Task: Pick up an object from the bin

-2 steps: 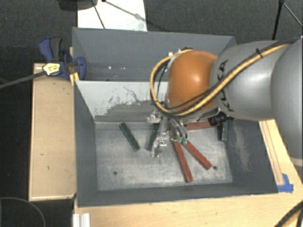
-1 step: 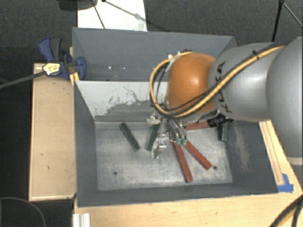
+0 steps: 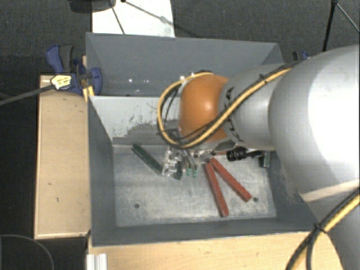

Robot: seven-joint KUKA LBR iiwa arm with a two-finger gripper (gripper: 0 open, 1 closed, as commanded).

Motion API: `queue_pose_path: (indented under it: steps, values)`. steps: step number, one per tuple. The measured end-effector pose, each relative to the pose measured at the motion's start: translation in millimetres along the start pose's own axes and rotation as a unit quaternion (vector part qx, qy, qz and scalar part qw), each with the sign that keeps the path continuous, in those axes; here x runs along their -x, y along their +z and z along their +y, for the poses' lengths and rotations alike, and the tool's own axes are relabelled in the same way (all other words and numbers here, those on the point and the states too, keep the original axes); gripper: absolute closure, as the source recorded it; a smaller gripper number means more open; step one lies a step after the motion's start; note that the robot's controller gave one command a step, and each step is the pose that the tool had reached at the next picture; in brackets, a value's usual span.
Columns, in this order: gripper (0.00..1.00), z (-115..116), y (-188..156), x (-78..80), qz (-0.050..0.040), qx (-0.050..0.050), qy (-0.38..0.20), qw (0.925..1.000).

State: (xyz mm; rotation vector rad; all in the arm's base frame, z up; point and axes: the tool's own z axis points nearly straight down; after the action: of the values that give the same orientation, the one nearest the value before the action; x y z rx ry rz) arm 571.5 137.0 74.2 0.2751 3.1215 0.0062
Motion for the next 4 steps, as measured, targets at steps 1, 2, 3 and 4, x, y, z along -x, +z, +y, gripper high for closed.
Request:
queue_pose_path:
  steps: [1, 2, 3, 4]
  values:
    - [1.00, 0.0, 0.0, 0.0, 0.0000, 0.000, 0.000, 1.0000]
    - [1.00, 4.5, -190.8, -7.6, -0.0012, 0.000, 0.012, 0.9999]
    - [1.00, 4.0, -185.7, -8.6, 0.0023, -0.002, 0.012, 0.9999]
    - [0.00, 10.8, -63.0, -9.7, 0.0062, -0.003, 0.040, 0.9992]
